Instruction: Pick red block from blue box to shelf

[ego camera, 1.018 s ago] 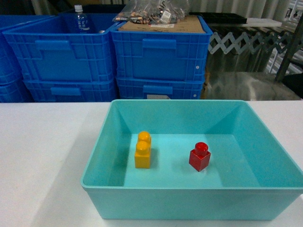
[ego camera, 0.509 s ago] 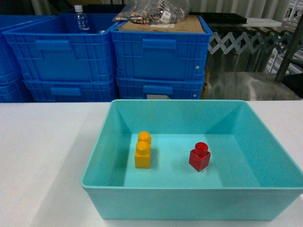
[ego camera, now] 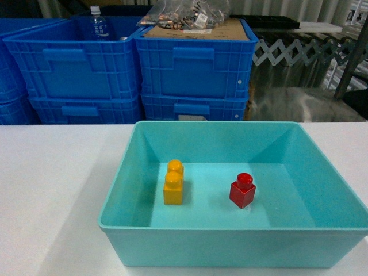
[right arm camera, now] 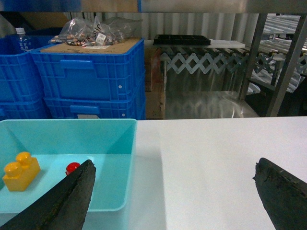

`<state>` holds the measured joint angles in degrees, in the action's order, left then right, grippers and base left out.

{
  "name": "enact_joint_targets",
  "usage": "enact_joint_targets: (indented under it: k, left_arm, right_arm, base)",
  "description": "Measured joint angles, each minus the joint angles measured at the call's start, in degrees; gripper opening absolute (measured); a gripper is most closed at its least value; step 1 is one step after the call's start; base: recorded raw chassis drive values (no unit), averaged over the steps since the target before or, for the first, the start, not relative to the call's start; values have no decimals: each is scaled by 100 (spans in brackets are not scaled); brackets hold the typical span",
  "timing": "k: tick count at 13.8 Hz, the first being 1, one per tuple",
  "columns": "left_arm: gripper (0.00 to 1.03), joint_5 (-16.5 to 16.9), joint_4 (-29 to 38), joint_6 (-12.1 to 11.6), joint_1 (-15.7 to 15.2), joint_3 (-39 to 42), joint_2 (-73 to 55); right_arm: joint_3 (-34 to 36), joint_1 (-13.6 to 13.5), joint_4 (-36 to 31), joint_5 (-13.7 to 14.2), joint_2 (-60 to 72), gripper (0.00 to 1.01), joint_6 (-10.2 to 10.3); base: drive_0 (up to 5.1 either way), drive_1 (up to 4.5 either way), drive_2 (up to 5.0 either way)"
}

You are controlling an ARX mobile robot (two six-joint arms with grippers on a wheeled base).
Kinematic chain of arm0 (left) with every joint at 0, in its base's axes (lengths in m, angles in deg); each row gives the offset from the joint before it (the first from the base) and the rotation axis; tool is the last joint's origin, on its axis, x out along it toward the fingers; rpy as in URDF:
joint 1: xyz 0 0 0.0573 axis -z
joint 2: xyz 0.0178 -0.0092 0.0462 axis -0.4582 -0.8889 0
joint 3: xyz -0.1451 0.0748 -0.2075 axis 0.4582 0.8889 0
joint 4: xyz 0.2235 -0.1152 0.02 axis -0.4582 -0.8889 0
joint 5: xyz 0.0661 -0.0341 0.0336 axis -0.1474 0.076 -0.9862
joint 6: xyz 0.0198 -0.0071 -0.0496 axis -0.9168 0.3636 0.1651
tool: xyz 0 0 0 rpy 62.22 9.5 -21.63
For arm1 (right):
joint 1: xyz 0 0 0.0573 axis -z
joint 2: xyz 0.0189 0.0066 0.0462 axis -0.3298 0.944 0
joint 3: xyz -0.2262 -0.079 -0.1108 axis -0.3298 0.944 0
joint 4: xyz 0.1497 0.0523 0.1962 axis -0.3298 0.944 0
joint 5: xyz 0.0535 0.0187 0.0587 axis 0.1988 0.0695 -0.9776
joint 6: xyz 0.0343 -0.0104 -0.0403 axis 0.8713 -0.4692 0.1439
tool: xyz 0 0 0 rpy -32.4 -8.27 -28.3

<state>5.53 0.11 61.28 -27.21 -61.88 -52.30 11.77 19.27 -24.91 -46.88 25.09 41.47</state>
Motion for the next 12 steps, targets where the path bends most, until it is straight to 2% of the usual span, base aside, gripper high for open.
enact_joint_targets:
  k: [12]
  left_arm:
    - [98, 2, 0, 0, 0, 0, 0]
  right_arm:
    - [0, 0, 2, 0, 0, 98, 0]
  base:
    - [0, 0, 0]
